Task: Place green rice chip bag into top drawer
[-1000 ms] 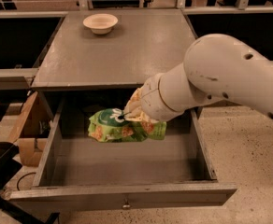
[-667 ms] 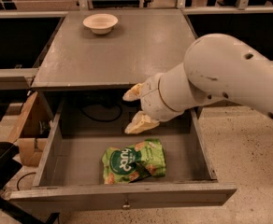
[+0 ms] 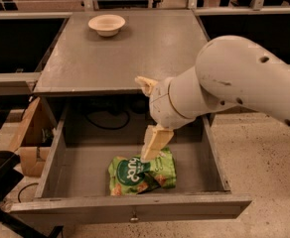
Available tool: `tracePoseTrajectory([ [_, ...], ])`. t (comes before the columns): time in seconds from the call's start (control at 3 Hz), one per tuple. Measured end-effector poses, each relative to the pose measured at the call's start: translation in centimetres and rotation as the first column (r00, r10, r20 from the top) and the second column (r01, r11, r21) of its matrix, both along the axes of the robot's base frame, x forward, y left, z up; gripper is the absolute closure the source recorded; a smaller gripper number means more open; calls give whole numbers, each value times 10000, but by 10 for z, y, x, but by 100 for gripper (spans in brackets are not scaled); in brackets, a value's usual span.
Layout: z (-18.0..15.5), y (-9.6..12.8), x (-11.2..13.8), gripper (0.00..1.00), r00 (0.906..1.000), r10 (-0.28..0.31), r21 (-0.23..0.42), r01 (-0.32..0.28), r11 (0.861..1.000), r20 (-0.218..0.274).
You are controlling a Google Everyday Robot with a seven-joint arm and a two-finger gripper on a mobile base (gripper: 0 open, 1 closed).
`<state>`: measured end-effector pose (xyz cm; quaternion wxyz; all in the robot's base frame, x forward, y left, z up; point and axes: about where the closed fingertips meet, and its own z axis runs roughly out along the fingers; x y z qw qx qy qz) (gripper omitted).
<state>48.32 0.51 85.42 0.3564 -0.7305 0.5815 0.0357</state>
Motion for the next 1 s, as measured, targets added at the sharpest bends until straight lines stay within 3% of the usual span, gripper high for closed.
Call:
tracePoseTrajectory([
  [0.33,19,-3,-5,0,9985,270,316,-285,9991,476],
  [0.67,70,-22,-19,0,9833,169,-90,-155,9998,1811],
  [1.0,102,-38,-24,0,9574,-445,-828,709,9940,2853],
])
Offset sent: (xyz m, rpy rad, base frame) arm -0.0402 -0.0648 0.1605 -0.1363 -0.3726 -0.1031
